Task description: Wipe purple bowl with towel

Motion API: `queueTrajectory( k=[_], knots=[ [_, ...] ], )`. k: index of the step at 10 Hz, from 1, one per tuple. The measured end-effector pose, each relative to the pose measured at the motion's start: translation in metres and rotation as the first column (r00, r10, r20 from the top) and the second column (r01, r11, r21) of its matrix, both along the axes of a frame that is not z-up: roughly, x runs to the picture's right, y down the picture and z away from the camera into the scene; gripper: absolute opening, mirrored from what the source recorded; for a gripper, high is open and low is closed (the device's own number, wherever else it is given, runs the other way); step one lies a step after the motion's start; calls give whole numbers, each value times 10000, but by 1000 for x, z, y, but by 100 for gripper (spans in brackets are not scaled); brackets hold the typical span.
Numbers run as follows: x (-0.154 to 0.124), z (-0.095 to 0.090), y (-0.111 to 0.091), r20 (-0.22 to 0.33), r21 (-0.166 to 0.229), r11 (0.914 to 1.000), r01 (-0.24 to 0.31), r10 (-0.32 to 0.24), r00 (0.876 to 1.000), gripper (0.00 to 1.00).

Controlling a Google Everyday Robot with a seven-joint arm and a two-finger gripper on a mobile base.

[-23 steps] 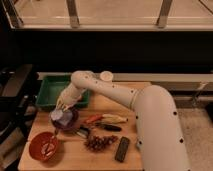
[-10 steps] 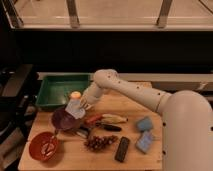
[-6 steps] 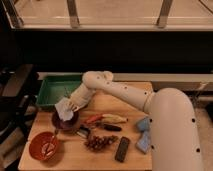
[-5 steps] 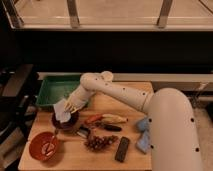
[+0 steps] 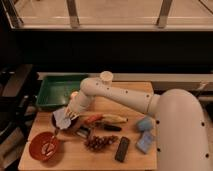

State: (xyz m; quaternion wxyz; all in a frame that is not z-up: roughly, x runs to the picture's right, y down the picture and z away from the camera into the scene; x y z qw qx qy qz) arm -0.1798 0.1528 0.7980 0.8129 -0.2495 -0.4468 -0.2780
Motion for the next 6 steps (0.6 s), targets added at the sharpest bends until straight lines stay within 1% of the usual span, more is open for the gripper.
queueTrajectory(
  k=[2,3,4,6],
  knots=[
    [43,-1,5,-620,-151,9999,34,-44,9981,0],
    [59,1,4,-877,-129,9999,42,-53,9961,0],
    [72,6,-1,-1010,-62,10000,77,-83,9949,0],
    [78,17,-14,-926,146,9997,172,-158,9956,0]
  ],
)
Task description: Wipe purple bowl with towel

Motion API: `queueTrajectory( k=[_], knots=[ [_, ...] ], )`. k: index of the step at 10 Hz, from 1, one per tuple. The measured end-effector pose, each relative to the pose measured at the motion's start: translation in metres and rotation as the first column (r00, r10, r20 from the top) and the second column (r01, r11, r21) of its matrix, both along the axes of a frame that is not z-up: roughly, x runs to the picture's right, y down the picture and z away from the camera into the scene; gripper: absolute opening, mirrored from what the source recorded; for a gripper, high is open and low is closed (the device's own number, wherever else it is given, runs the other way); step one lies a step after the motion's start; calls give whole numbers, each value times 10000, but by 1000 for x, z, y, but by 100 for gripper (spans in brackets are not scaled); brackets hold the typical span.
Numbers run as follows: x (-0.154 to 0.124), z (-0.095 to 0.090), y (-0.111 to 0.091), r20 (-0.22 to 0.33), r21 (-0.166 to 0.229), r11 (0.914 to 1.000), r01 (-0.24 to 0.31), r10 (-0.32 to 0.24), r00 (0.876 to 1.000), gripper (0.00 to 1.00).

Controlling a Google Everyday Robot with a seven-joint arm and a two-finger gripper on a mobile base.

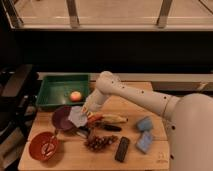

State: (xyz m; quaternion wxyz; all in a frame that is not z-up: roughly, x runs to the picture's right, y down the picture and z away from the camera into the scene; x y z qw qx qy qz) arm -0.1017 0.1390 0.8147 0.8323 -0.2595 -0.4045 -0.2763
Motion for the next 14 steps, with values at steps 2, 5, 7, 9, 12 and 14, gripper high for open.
queueTrajectory(
  k=[2,5,7,9,12,14],
  knots=[
    [-15,11,-11,383,199,9997,156,-163,9991,0],
    [-70,19,-11,1060,223,9993,286,-308,9939,0],
    [-101,14,-2,1257,49,9996,261,-265,9917,0],
    [-112,4,9,1203,-118,9999,108,-93,9927,0],
    [-88,-14,2,877,236,9997,-95,74,9961,0],
    [-57,-28,-19,785,624,9980,-35,-14,9969,0]
  ],
)
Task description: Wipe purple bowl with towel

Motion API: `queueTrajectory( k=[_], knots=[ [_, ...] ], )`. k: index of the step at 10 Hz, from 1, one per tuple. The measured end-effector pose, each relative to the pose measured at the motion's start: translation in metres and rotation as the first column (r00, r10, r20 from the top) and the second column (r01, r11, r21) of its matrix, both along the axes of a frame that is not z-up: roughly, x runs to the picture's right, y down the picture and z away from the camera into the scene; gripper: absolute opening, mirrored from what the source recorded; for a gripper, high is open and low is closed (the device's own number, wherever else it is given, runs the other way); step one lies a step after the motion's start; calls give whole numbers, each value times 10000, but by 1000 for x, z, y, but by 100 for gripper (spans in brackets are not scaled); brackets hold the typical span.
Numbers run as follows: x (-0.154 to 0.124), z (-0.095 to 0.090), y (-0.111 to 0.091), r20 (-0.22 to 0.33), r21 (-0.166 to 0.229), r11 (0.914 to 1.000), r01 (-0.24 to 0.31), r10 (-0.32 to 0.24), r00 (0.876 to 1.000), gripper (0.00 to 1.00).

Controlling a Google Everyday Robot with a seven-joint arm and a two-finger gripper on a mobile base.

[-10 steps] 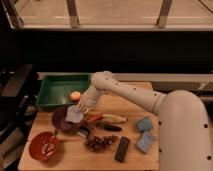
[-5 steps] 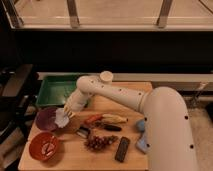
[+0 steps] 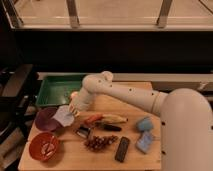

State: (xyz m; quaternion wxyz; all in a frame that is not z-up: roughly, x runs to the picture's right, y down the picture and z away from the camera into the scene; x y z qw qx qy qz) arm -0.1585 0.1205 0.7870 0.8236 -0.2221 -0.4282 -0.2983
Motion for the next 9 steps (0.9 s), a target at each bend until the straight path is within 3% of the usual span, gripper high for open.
queueTrajectory(
  k=[3,5,9],
  knots=[
    [8,-3,-18,319,454,9987,223,-238,9992,0],
    [-10,-1,-27,746,699,9968,394,-446,9962,0],
    [-96,-7,-50,2074,1344,9895,535,-809,9749,0]
  ],
)
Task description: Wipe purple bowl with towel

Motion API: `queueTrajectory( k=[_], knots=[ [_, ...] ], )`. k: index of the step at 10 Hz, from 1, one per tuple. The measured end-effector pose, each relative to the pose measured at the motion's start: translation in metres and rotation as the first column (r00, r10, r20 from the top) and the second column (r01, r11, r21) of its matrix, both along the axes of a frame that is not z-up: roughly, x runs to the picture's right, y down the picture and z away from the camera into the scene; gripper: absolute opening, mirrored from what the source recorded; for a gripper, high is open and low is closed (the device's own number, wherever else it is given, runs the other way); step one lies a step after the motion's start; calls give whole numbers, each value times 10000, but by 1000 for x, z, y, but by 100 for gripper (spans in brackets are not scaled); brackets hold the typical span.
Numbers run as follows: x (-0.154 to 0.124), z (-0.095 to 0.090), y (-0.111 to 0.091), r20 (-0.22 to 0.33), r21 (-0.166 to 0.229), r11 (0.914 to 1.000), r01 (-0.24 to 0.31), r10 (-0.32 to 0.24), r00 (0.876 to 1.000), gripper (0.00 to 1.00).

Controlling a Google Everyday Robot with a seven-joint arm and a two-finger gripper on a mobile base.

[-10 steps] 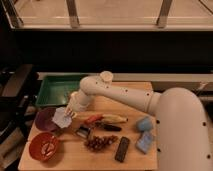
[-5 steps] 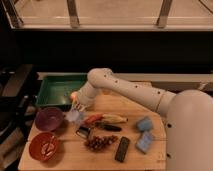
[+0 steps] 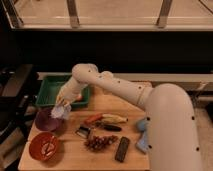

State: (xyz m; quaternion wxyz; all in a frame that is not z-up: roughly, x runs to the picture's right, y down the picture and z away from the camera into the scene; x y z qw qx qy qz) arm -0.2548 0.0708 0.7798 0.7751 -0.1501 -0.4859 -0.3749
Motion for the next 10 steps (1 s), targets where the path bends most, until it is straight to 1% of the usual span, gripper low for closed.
queueTrajectory(
  k=[1,2,3,4,5,7,8,10],
  knots=[
    [-25,-3,-5,473,124,9999,49,-54,9989,0],
    [-49,-7,-9,1004,211,9997,102,-122,9949,0],
    [-66,-11,-8,1432,211,9996,169,-198,9895,0],
    [-80,-17,-4,1838,100,9997,228,-243,9827,0],
    [-89,-20,6,2054,-129,9997,218,-187,9785,0],
    [-90,-20,25,2019,-665,9978,82,54,9794,0],
    [-84,-19,35,1864,-945,9955,28,150,9824,0],
    [-56,-18,55,1387,-1464,9892,-41,247,9900,0]
  ],
)
